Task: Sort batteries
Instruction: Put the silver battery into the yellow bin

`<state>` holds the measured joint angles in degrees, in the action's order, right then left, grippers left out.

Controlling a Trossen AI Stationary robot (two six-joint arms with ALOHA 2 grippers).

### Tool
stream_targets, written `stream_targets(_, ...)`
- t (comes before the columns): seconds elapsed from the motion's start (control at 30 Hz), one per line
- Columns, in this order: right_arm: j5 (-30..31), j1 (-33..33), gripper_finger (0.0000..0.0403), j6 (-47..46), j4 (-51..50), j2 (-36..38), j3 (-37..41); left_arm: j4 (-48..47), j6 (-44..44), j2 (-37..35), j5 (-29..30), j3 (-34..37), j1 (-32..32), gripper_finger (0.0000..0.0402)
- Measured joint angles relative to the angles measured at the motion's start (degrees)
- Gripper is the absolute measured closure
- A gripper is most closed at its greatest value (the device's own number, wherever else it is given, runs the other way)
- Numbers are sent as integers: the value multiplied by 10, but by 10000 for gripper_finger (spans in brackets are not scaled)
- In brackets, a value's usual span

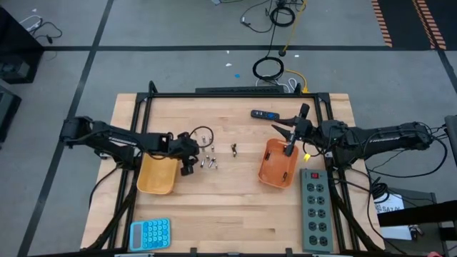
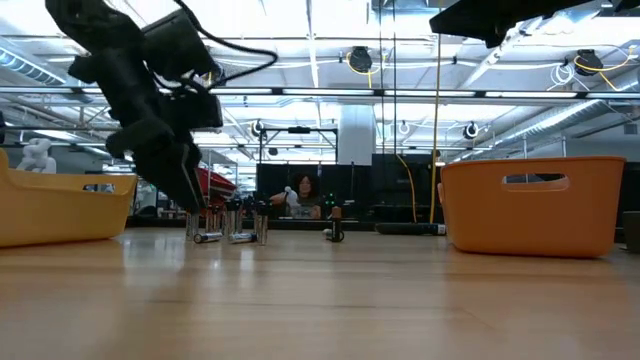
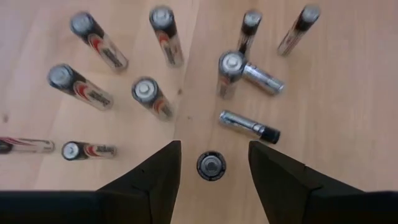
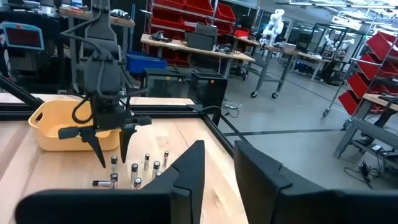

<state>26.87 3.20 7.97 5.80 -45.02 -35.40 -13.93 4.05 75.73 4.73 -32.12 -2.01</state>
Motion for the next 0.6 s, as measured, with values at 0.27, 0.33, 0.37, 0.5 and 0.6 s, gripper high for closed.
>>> stream_targets(0.27,0,0,325,2,-2,0,0,8,0,36,9,0,0,221)
stream_targets(0.33,0,0,325,2,-3,0,0,10,-1,43,13,0,0,253)
stream_targets(0.37,0,0,325,2,-3,0,0,12,-2,46,13,0,0,276)
stream_targets(0.5,0,0,325,2,-3,0,0,19,-2,54,14,0,0,351)
stream_targets(0.6,0,0,325,3,-4,0,0,16,2,53,15,-2,3,351)
